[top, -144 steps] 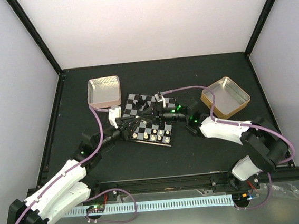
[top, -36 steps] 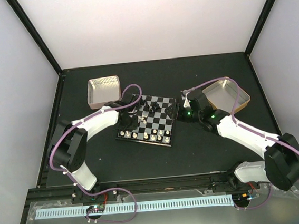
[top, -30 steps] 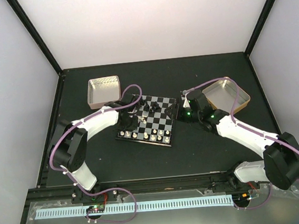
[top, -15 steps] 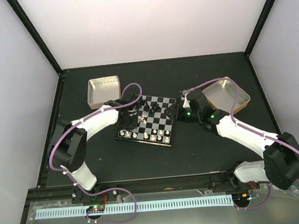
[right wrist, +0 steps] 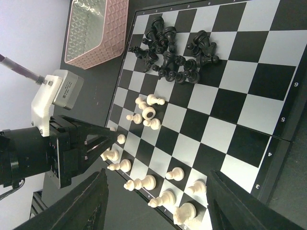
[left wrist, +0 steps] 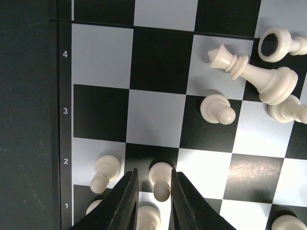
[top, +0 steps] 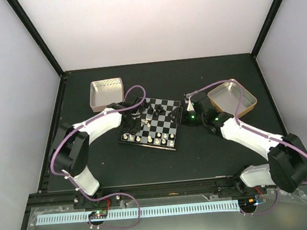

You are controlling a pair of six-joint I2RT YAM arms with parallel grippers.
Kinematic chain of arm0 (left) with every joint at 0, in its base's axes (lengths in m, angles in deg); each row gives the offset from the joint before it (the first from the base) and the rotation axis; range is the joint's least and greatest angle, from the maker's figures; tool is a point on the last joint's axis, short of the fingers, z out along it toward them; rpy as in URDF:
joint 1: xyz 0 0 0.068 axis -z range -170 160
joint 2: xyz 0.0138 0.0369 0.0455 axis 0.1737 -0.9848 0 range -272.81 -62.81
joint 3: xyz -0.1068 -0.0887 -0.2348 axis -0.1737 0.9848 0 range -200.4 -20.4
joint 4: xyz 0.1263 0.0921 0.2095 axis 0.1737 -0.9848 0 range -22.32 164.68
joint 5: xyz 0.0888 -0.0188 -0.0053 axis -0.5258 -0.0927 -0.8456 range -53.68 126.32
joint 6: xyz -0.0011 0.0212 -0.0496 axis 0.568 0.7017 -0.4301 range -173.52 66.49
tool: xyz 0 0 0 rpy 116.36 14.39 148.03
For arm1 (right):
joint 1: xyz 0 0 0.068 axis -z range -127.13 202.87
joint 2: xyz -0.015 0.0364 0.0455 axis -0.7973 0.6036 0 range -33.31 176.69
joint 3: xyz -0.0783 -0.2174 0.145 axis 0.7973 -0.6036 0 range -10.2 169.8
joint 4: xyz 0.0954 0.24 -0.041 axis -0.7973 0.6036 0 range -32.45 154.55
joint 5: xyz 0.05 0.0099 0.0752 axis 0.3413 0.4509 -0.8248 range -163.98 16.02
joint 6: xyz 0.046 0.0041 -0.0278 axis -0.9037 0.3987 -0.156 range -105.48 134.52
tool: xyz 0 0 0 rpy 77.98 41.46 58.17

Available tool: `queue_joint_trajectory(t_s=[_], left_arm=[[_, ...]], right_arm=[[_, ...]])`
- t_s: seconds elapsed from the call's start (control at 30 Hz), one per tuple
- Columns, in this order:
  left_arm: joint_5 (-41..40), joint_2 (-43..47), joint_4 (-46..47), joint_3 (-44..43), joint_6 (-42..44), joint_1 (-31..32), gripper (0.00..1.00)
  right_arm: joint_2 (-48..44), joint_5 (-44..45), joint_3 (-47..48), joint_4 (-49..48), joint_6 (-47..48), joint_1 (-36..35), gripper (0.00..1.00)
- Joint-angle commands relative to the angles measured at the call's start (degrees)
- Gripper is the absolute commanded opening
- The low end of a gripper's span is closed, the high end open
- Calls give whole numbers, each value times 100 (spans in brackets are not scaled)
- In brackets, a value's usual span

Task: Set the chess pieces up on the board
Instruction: Place the chess piece on the chessboard, then pick up the chess piece from the chessboard.

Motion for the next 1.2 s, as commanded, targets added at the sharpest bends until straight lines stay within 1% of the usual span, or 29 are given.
queue_joint_trajectory(t_s=[0.0,0.17,0.33,0.37,0.47,0.6,0.7,0.83,0.9,1.0,1.17], left_arm=[[-86,210,-47,-105,86,-45,21],[-59,357,23,-47,95,-45,27],[-23,929,255,137,-43,-40,35],[-43,1184,330,208,-141,-42,37],[-85,1870,620,519,-316,-44,41],[-329,3063,901,1062,-515,-47,48],[-557,3957,942,1413,-546,-53,54],[-826,5127,946,1896,-492,-63,60],[-859,5717,844,2106,-491,-59,64],[-739,6534,604,2132,-428,-60,70],[-720,7354,508,2254,-185,-58,78]], right_arm=[[67,-57,204,45,126,23,56],[242,-82,367,154,368,-9,56],[814,-4,950,582,984,-215,55],[963,48,1111,693,1122,-283,54],[1424,340,1648,1146,1592,-585,50],[2113,1056,2447,1800,2104,-1026,47],[2593,1489,2969,2115,2320,-1273,45],[3233,1916,3440,2442,2509,-1439,37],[3463,1999,3614,2563,2599,-1483,35],[3683,2096,3795,2642,2676,-1496,34],[3987,1993,4210,2799,2804,-1516,36]])
